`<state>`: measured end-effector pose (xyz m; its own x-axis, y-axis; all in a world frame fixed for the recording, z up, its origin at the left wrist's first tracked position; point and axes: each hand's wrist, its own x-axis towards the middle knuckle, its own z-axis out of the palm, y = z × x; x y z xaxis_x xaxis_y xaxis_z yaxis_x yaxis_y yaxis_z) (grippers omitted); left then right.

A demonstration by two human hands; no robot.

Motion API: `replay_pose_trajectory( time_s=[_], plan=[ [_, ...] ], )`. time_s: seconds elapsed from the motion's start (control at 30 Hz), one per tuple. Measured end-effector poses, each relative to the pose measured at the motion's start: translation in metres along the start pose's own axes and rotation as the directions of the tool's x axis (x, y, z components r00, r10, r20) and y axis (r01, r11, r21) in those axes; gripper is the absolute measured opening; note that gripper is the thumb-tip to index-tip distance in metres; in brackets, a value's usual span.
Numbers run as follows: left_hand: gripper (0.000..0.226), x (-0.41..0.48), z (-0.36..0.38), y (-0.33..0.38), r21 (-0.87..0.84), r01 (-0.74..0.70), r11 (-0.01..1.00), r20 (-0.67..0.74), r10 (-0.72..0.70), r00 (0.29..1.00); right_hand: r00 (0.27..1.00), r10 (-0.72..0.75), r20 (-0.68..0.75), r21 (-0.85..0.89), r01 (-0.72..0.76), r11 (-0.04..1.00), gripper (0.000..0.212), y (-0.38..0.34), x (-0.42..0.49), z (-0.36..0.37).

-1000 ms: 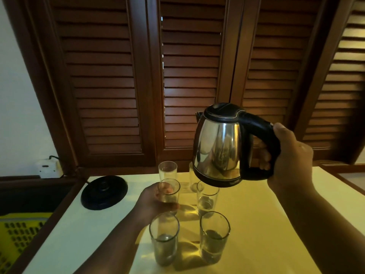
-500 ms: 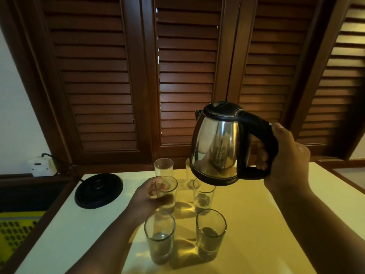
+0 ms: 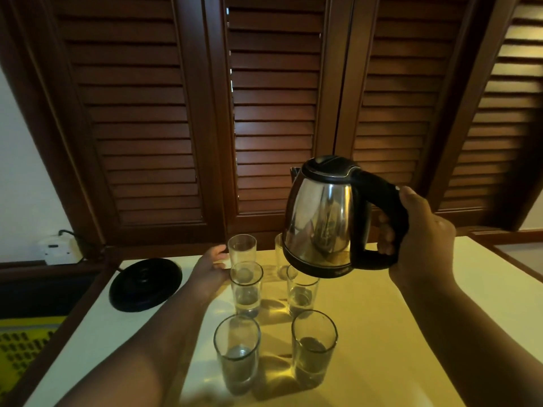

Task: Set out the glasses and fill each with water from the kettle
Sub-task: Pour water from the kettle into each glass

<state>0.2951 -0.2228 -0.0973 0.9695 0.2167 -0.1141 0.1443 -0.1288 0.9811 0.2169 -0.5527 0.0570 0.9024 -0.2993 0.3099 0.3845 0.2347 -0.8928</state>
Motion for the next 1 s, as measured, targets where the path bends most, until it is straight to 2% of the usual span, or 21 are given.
replay_pose_trajectory(
  time_s=[0.03, 0.07, 0.13, 0.2, 0.27, 0.33, 0.4, 0.47, 0.53, 0.63, 0.7, 0.83, 0.87, 0.93, 1.0],
  plan=[
    [0.103, 0.004, 0.003, 0.001, -0.024, 0.013, 1.0, 0.037, -0.012, 0.999, 1.0, -0.001, 0.005, 0.007, 0.001, 1.0, 0.029, 0.001, 0.0, 0.001],
    [0.107, 0.007, 0.006, 0.001, -0.074, 0.015, 0.997, 0.047, -0.011, 0.999, 1.0, -0.002, 0.01, 0.012, 0.002, 1.0, 0.029, 0.002, 0.001, 0.001],
    [0.081, 0.008, 0.015, 0.005, -0.191, 0.009, 0.982, 0.028, -0.003, 1.0, 1.0, -0.005, 0.014, 0.006, 0.005, 1.0, 0.03, 0.003, 0.001, 0.002],
    [0.058, 0.011, 0.021, 0.008, -0.385, 0.069, 0.921, 0.046, -0.055, 0.997, 1.0, -0.006, 0.015, -0.007, 0.006, 1.0, 0.03, 0.004, 0.003, 0.002],
    [0.065, 0.017, 0.023, 0.011, -0.516, 0.168, 0.84, 0.055, -0.163, 0.985, 1.0, 0.002, 0.012, -0.009, -0.002, 1.0, 0.03, 0.005, 0.005, 0.002],
    [0.047, 0.023, 0.024, 0.015, -0.566, 0.205, 0.798, 0.028, -0.23, 0.973, 1.0, 0.003, 0.013, -0.013, -0.003, 1.0, 0.031, 0.007, 0.008, 0.001],
    [0.03, 0.022, 0.027, 0.02, -0.579, 0.222, 0.784, 0.008, -0.266, 0.964, 1.0, -0.011, 0.017, -0.032, 0.012, 0.999, 0.034, 0.009, 0.01, 0.001],
    [0.024, 0.021, 0.029, 0.024, -0.594, 0.236, 0.77, 0.039, -0.265, 0.963, 0.999, -0.021, 0.026, -0.047, 0.022, 0.999, 0.036, 0.01, 0.012, 0.001],
    [0.029, 0.021, 0.028, 0.026, -0.592, 0.233, 0.771, 0.069, -0.239, 0.968, 1.0, -0.012, 0.02, -0.055, 0.013, 0.998, 0.036, 0.011, 0.013, 0.001],
    [0.011, 0.02, 0.027, 0.027, -0.594, 0.244, 0.767, 0.084, -0.243, 0.967, 1.0, -0.001, 0.016, -0.062, 0.002, 0.998, 0.036, 0.012, 0.015, 0.002],
    [0.014, 0.017, 0.026, 0.028, -0.597, 0.236, 0.767, 0.106, -0.216, 0.971, 1.0, -0.001, 0.025, -0.059, 0.003, 0.998, 0.035, 0.01, 0.016, 0.003],
    [0.016, 0.017, 0.023, 0.022, -0.56, 0.168, 0.811, 0.053, -0.168, 0.984, 0.999, 0.012, 0.037, -0.04, -0.01, 0.999, 0.032, 0.003, 0.017, 0.005],
    [0.015, 0.017, 0.02, 0.019, -0.478, 0.125, 0.869, 0.015, -0.134, 0.991, 0.999, 0.011, 0.038, -0.038, -0.01, 0.999, 0.031, 0.002, 0.017, 0.006],
    [0.031, 0.02, 0.015, 0.017, -0.352, 0.051, 0.934, -0.012, -0.059, 0.998, 0.999, 0.003, 0.048, -0.039, -0.001, 0.999, 0.031, -0.001, 0.017, 0.006],
    [0.041, 0.018, 0.012, 0.023, -0.304, -0.02, 0.952, 0.008, 0.023, 1.0, 0.999, 0.0, 0.054, -0.038, 0.002, 0.999, 0.031, -0.003, 0.017, 0.006]
  ],
)
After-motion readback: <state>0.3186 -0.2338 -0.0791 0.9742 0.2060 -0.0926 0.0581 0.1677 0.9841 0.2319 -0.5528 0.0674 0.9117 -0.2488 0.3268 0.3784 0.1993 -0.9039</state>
